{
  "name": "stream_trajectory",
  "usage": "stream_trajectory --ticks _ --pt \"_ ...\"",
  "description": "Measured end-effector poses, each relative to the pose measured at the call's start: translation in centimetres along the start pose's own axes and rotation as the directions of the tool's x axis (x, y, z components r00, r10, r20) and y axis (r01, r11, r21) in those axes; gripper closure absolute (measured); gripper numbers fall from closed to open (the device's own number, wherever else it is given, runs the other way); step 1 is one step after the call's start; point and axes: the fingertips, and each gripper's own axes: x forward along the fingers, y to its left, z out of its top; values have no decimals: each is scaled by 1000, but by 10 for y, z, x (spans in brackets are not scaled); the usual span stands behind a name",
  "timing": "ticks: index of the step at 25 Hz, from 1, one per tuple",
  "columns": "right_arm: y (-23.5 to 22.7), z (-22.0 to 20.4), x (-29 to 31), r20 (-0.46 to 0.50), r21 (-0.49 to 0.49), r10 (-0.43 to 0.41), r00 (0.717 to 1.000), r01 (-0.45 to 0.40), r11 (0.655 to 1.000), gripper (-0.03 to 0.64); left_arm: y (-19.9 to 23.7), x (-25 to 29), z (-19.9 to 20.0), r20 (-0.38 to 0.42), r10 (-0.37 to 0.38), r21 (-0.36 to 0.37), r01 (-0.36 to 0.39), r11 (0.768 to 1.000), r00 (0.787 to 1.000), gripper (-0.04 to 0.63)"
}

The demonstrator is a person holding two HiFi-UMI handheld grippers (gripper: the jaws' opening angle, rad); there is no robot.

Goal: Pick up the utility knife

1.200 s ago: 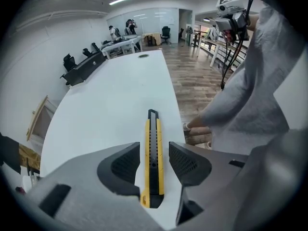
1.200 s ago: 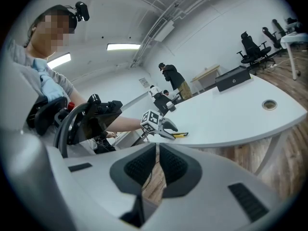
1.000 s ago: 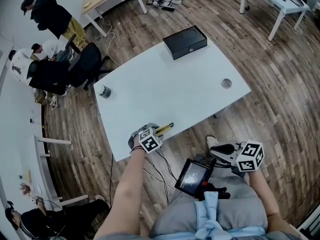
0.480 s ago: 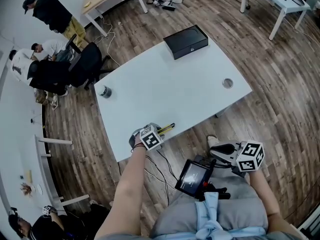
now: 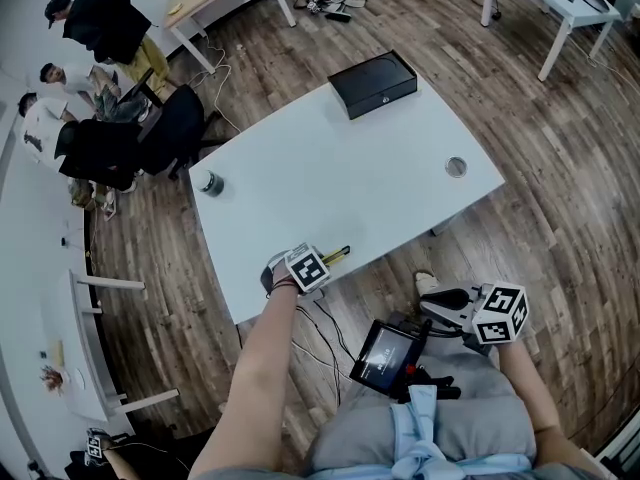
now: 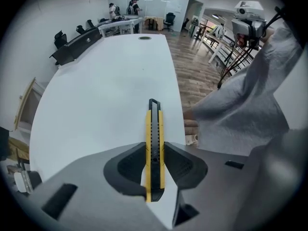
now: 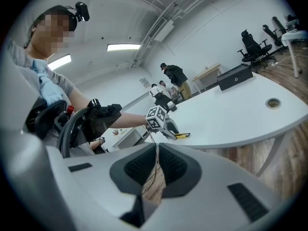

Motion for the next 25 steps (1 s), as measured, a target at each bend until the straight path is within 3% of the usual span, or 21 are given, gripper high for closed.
stream_trajectory --ticks 11,20,25 --pt "1 2 -2 18 13 4 1000 -4 1000 588 0 0 -1 99 88 -56 -83 995 991 471" --pt "2 7 2 17 14 18 1000 -18 1000 588 6 1 1 101 144 -48 -140 989 984 471" --pt "3 4 1 17 12 23 1000 -24 1000 588 2 -3 8 143 152 -92 -139 986 978 471"
